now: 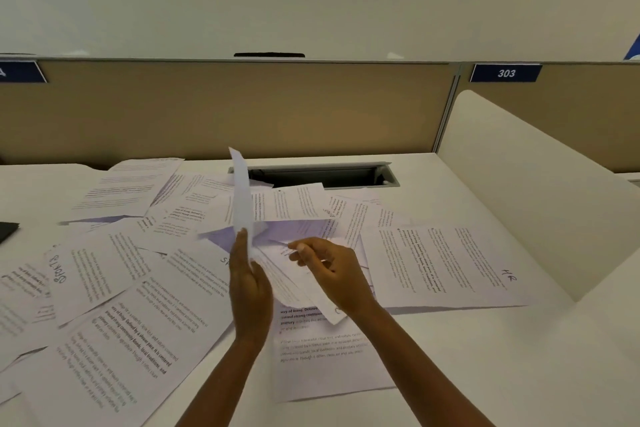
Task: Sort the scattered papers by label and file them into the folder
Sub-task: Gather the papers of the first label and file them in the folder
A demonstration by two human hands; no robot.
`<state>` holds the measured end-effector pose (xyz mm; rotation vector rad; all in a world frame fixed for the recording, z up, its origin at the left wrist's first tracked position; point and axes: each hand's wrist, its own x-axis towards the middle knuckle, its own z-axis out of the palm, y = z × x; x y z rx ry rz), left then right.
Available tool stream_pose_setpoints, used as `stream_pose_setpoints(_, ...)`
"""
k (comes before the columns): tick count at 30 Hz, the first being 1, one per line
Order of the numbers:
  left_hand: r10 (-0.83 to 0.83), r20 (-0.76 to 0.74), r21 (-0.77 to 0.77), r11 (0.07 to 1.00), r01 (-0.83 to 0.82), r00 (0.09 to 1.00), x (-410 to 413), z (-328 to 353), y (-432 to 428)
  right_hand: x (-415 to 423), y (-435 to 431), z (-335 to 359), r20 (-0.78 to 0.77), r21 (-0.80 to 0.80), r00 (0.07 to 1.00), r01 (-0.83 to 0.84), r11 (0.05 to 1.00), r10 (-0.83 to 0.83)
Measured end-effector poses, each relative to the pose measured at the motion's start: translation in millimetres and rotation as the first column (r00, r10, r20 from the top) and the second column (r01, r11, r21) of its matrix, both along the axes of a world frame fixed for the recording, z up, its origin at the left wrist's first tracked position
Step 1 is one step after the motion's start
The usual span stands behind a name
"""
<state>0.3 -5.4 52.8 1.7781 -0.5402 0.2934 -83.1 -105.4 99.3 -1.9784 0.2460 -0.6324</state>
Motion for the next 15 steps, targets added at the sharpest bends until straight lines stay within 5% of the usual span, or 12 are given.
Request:
stream_pose_setpoints(3, 0.084, -0.056, -0.073, 0.993, -0.088, 0.995, 6, 16, 5, -7, -26, -33, -0.173, -0.249, 0.962, 0.166, 0.954, -0.213)
stream_pose_setpoints(7, 0.160, -0.035, -0.139, 0.977, -0.163, 0.987, 13, 36, 9, -20, -55, -75, -0.614, -0.516, 0.641, 0.115, 0.849, -0.461)
stream_pose_setpoints(11, 0.183, -0.025, -0.207, 0.961, -0.184, 0.983, 20, 55, 11, -33, -71, -92, -0.672, -0.563, 0.473, 0.174, 0.808, -0.570)
stream_pose_setpoints(15, 0.200, -0.029, -0.270, 0.942, -0.201, 0.979, 35, 71, 16, -45, -83, -98, -0.630, -0.580, 0.481, 0.231, 0.781, -0.610)
